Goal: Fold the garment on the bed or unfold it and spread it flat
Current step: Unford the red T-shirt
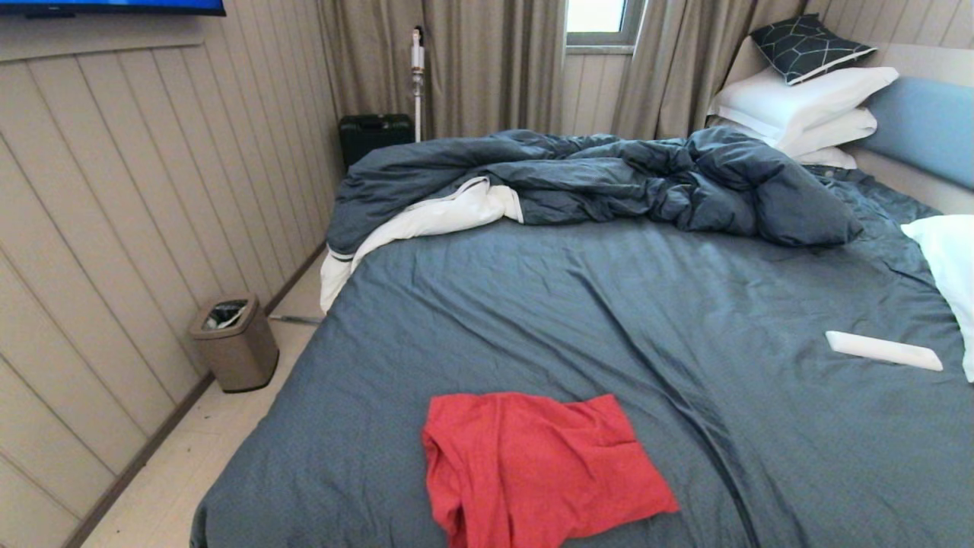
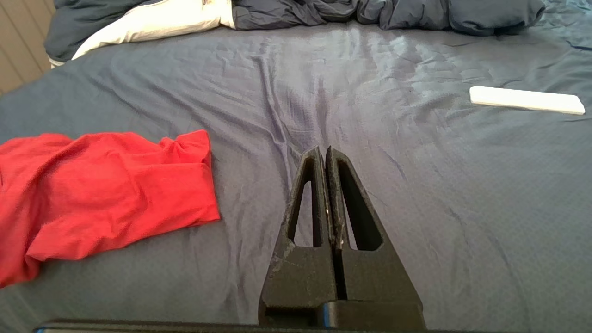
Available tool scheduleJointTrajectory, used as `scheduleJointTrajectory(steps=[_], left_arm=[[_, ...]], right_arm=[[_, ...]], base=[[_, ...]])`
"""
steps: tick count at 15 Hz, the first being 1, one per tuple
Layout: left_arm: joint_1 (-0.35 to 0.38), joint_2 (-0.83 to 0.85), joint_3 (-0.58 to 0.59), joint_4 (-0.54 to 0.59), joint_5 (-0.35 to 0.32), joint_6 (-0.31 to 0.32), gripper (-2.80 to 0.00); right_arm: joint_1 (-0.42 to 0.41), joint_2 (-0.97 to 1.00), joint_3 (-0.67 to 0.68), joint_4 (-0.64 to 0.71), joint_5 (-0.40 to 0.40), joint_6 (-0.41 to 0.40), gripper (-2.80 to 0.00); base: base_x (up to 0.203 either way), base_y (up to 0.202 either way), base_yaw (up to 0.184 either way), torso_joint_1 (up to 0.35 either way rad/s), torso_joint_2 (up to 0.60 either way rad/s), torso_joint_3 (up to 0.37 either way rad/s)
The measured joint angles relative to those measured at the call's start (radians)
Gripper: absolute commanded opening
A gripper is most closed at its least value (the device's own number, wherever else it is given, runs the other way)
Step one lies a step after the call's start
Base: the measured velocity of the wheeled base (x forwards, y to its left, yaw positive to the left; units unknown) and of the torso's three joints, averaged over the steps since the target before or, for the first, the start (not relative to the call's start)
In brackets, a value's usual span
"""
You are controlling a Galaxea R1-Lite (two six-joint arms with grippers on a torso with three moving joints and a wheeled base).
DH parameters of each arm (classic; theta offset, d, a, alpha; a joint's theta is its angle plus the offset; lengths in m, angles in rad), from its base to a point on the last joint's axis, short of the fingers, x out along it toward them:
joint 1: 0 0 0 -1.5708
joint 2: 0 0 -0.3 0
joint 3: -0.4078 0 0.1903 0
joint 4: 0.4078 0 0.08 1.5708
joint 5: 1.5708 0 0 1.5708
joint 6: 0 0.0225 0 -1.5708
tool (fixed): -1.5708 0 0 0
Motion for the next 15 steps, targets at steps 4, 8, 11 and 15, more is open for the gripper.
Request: scheduleJointTrajectory(steps=[4,8,11,15], left_arm=[[0.0,0.0,0.0,-0.002,0.003,-0.018,-2.8],[0.0,0.0,0.0,-0.002,0.004,-0.025,-2.8],[0.0,0.0,0.0,-0.002,0.004,-0.025,-2.8],[0.0,0.0,0.0,-0.002,0.001,-0.02,-2.8]], right_arm=[[0.0,0.0,0.0,-0.001,-0.002,0.004,-2.8],[-0.001,0.0,0.0,-0.001,-0.003,0.007,-2.8],[-0.001,0.0,0.0,-0.001,-0.003,0.007,-2.8],[-0.001,0.0,0.0,-0.001,0.0,0.001,-2.8]], base=[[0.0,0.0,0.0,0.0,0.0,0.0],[0.0,0.0,0.0,0.0,0.0,0.0],[0.0,0.0,0.0,0.0,0.0,0.0],[0.0,0.0,0.0,0.0,0.0,0.0]])
